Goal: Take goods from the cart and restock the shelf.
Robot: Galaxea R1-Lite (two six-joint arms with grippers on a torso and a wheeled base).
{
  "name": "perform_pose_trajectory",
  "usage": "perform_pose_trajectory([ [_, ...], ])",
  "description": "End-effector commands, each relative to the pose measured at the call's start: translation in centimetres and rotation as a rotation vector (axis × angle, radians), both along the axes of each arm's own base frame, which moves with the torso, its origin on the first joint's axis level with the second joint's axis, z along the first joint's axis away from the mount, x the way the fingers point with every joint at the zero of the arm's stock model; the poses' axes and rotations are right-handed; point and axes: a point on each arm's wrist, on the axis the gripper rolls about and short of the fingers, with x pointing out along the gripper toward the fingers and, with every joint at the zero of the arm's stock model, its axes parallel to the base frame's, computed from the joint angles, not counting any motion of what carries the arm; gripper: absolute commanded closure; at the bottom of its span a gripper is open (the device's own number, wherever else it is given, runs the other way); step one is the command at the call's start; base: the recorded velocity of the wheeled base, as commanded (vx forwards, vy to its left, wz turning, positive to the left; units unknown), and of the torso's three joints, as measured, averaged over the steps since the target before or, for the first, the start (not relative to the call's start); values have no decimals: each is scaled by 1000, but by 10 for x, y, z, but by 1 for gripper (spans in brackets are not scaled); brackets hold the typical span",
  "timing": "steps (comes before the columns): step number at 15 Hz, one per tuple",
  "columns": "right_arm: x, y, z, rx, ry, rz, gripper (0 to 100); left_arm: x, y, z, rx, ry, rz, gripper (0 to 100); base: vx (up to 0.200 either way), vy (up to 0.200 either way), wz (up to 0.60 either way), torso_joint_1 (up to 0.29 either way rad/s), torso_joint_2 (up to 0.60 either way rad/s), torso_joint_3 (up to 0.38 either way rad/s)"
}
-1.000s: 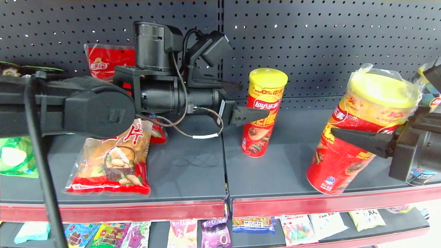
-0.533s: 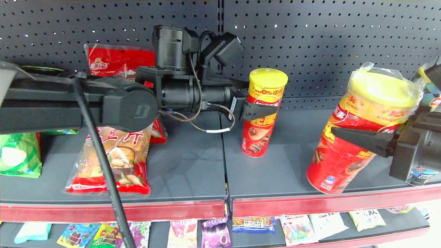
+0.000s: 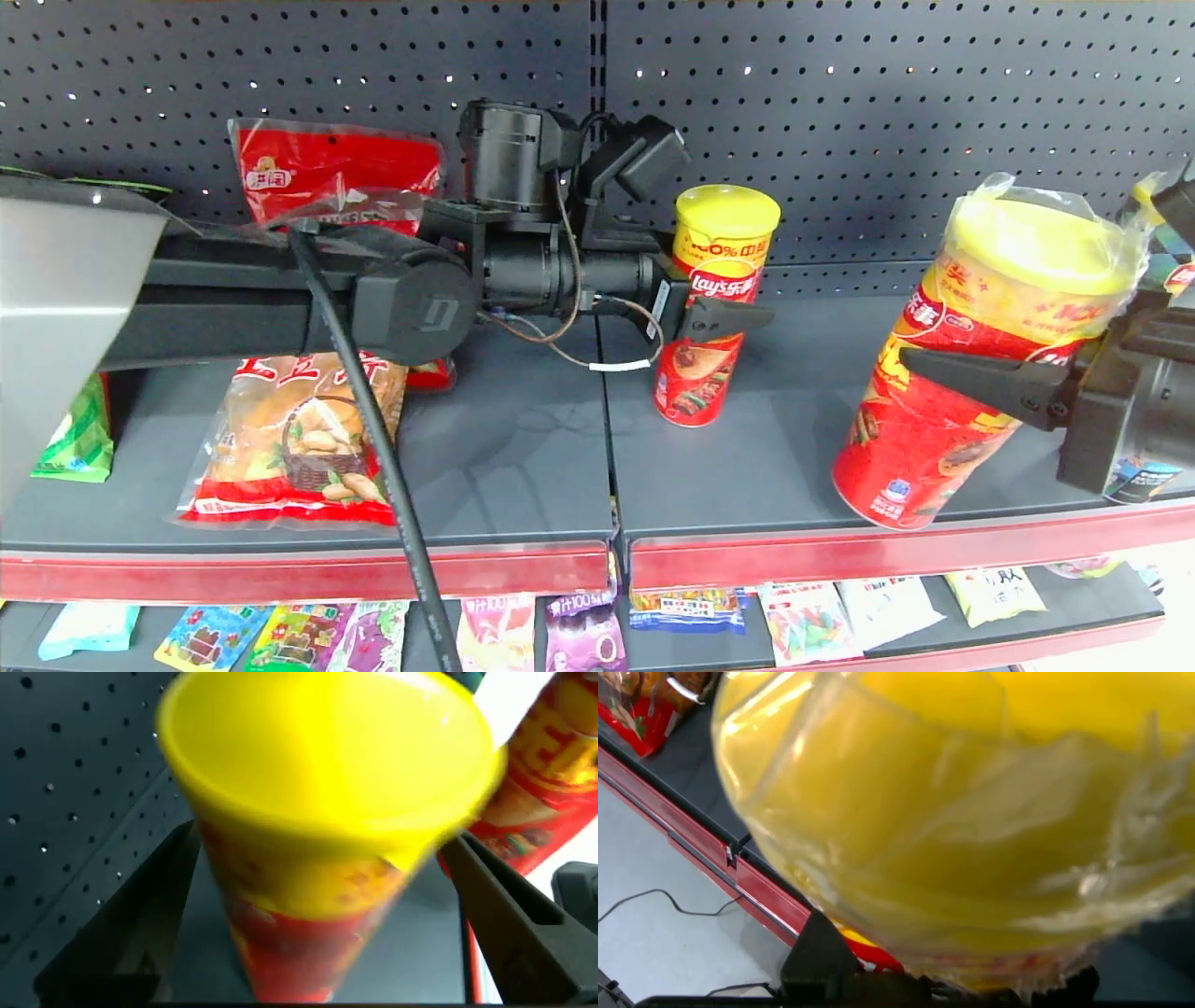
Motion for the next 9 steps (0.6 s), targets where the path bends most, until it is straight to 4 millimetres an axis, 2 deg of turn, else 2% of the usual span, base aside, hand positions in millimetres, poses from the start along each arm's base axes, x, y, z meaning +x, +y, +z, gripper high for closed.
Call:
perform_pose_trajectory([
  [1,-1,0,1,2,-4,1,100,6,-6,-7,4,6,-4,100,0,0,0,0,0,0],
  [7,-1,0,0,5,2,-2,100,0,-5,-4,16,-34,-19,100,0,0,0,0,0,0],
  [9,-1,-1,0,5,0,-5,100,-16,8,-1,36,-24,-18,100,0,0,0,0,0,0],
])
